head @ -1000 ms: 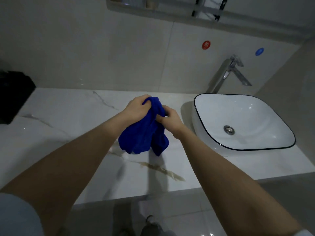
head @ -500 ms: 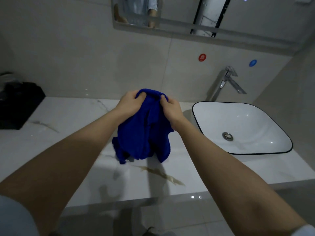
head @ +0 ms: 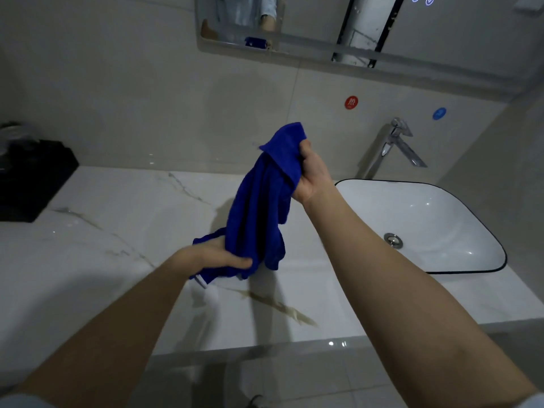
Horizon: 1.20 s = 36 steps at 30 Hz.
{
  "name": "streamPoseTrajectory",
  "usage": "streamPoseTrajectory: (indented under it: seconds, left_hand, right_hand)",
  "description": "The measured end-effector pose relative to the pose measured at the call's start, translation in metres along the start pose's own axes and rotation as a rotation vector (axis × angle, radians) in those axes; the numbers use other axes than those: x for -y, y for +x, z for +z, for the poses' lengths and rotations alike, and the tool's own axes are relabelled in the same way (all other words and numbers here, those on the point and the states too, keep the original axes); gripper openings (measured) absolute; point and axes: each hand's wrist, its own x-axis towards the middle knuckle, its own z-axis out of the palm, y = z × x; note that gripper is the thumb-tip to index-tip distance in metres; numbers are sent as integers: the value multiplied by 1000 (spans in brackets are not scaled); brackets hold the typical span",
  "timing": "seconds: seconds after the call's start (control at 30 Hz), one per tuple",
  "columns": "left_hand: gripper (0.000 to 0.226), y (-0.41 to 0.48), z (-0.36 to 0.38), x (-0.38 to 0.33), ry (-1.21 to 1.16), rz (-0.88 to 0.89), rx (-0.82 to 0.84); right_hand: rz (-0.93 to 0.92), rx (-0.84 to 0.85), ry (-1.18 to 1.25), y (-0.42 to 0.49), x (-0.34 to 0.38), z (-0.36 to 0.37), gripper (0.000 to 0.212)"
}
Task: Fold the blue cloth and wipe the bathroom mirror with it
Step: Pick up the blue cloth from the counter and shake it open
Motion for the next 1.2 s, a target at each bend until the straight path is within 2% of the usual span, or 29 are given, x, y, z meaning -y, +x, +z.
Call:
streamPoseTrajectory:
  seconds: [0.03,0.1,0.13,0.2,0.37,0.5,0.57,0.67,0.77,0.83,0.9,0.97,1.03,1.07,1.13,1.2]
  left_hand:
    - [44,12,6,6,27,24,-83]
    - [16,31,18,7,-39,62,-366]
    - [16,35,23,3,-83,68,-467]
    - [18,39,25,-1,-133,91,-555]
    - [30,31,15,-4,-96,147,-581]
    - [25,24,16,-28,-85,236,-545]
    - [20,22,16,-45,-86,304,-498]
    - [18,15,11,-67,-35,363,-395]
    - [35,11,3,-81,38,355,-308]
    - [47,11,0,-87,83,356,-280]
    - [51,12,-1,-91,105,377,-284]
    - [51,14,-3,-92,104,402,-333]
    - [50,17,-6,-90,101,407,-423]
    - [49,19,-8,-87,118,400,-484]
    - [40,22,-13,-79,261,348,-637]
    - [24,22,-20,-64,509,218,-717]
  right_hand:
    - [-10,5,23,1,0,2,37]
    - [-12,-6,69,7,-4,1,36]
    - [0,-20,107,10,-7,-2,34]
    - [33,-96,92,16,-12,-17,29]
    - [158,-300,-440,11,-40,-78,40]
    - [300,-347,-662,-5,-71,-109,44]
    - [341,-317,-631,-10,-80,-115,45]
    - [284,-342,-388,-5,-91,-121,49]
    - [198,-438,-205,1,-95,-121,48]
    - [203,-413,-90,-3,-94,-118,48]
    - [238,-346,-61,-8,-96,-116,38]
    - [297,-294,-190,-11,-99,-116,34]
    - [404,-296,-421,-13,-101,-112,48]
    - [431,-330,-566,-15,-100,-107,45]
    - [337,-473,-858,-12,-100,-109,31]
    - [148,-538,-994,-9,-97,-114,17]
